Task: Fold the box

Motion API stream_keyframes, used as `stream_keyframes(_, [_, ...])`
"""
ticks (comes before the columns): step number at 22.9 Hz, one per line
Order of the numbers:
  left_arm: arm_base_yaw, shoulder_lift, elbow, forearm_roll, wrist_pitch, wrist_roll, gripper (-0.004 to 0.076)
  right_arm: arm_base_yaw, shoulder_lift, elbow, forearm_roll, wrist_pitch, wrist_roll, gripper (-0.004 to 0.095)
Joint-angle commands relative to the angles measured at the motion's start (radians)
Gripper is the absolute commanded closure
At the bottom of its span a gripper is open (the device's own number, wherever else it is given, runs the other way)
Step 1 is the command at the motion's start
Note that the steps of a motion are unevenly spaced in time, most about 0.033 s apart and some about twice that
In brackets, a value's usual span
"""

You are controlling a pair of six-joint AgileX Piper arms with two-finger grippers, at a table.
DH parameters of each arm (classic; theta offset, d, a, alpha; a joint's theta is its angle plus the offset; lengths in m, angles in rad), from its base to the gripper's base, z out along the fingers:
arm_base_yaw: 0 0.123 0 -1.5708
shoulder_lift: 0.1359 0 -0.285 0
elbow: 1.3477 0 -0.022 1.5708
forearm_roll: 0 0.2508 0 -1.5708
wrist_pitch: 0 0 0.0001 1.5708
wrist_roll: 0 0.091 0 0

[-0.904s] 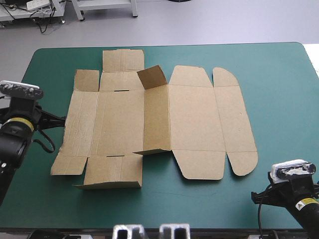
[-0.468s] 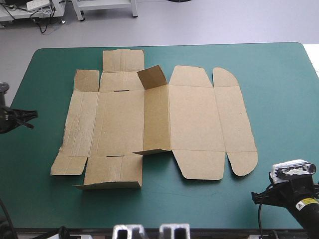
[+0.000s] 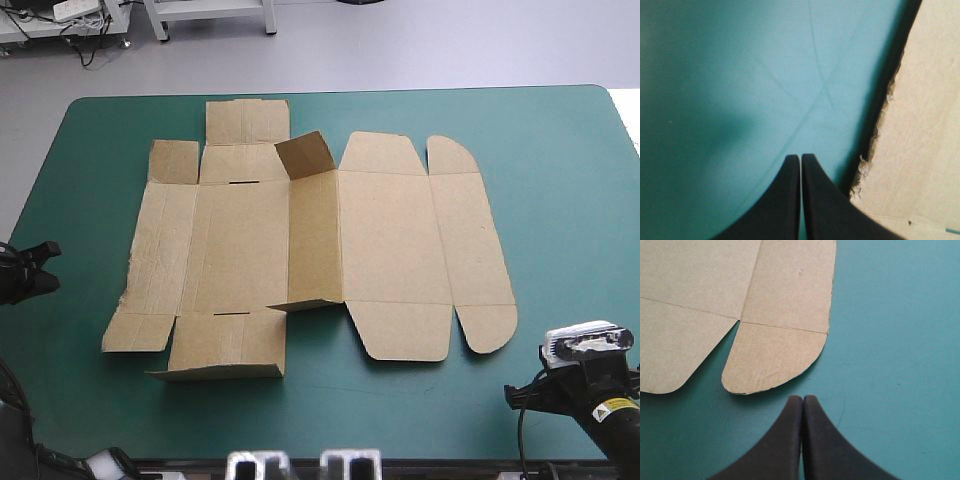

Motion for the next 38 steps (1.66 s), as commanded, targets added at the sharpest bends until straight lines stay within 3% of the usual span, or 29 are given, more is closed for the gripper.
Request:
stream_keyframes(1, [0.004,0.018,-0.034,-0.050,0.067,0.027,0.0717,0.001,0.009,-0.025,0.003,-0.063,-0.004,0.0927])
stream_keyframes(4, [0.004,0.056,-0.034,-0.050,0.134,0.065,0.0693,0.001,0.009,-0.025,0.003,-0.064,-0.004,0.0927])
stream_keyframes(7, [0.004,0.087,-0.034,-0.098,0.194,0.074,0.0598,0.001,0.009,-0.025,0.003,-0.064,-0.004,0.0927])
stream_keyframes(9, [-0.004,0.103,-0.034,-0.146,0.196,0.089,0.0508,0.001,0.009,-0.025,0.003,-0.064,-0.004,0.0927])
stream_keyframes(10, [-0.027,0.112,-0.034,-0.155,0.196,0.091,0.0382,0.001,0.009,-0.025,0.001,-0.064,-0.004,0.0927])
stream_keyframes(11, [-0.047,0.114,-0.034,-0.157,0.196,0.102,0.0328,0.001,0.009,-0.025,0.001,-0.064,-0.004,0.0927])
stream_keyframes(12, [-0.083,0.120,-0.034,-0.170,0.194,0.138,0.0220,0.001,0.009,-0.025,0.001,-0.064,-0.004,0.0927])
stream_keyframes(13, [-0.103,0.124,-0.034,-0.181,0.194,0.148,0.0195,0.001,0.009,-0.025,0.001,-0.064,-0.004,0.0927])
stream_keyframes(23, [-0.264,0.252,-0.034,-0.204,0.194,0.168,0.0197,0.001,0.009,-0.025,0.001,-0.065,-0.004,0.0927])
stream_keyframes(38, [-0.438,0.273,-0.032,-0.209,0.195,0.151,0.0200,0.001,0.009,-0.025,0.003,-0.065,-0.002,0.0927])
